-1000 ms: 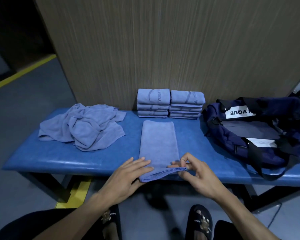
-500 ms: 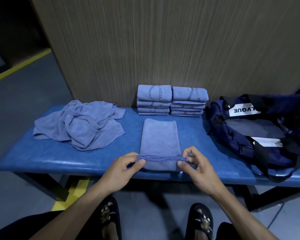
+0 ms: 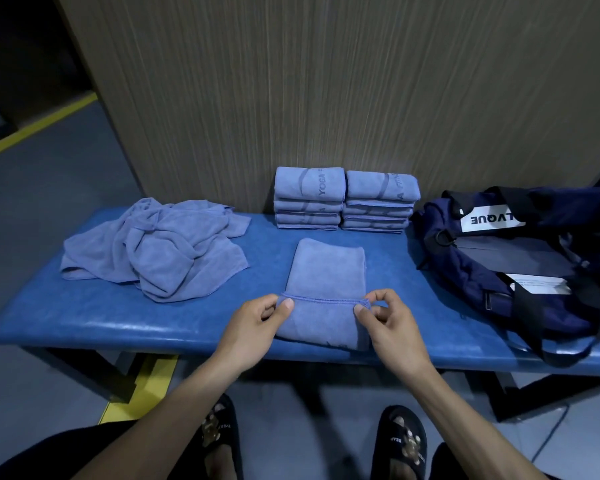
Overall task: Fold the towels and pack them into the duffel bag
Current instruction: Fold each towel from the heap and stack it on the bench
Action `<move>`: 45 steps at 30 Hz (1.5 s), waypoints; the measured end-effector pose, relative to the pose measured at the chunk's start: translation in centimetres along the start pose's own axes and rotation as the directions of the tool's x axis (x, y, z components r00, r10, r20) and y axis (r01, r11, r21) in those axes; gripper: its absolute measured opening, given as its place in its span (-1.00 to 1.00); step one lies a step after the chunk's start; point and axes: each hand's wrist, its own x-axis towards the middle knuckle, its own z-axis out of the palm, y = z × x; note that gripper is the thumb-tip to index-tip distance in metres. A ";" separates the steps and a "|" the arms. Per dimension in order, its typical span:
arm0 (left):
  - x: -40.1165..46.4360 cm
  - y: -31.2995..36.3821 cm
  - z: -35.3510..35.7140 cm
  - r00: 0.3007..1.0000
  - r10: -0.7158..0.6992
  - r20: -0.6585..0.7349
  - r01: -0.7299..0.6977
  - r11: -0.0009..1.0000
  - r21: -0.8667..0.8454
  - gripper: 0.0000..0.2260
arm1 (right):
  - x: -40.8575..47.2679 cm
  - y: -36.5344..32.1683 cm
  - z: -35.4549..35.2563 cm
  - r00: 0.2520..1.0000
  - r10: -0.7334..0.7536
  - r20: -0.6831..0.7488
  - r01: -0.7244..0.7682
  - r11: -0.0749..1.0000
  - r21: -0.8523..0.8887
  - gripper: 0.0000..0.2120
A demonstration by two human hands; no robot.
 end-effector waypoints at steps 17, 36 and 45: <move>1.4 2.3 0.6 0.991 -0.112 -0.069 0.124 0.968 0.216 -0.56 | 0.0 0.1 -0.7 0.991 0.129 -0.030 -0.132 0.955 -0.264 -0.91; 0.8 1.3 0.4 0.976 0.213 -0.047 -0.158 0.842 0.516 -0.88 | -0.2 0.5 0.5 0.999 -0.012 -0.047 -0.019 0.799 -0.601 -0.91; 1.4 0.1 -0.2 0.853 0.516 0.081 -0.466 0.682 0.564 -0.76 | 0.3 2.2 0.1 0.788 -0.569 0.237 0.507 0.379 -0.774 -0.87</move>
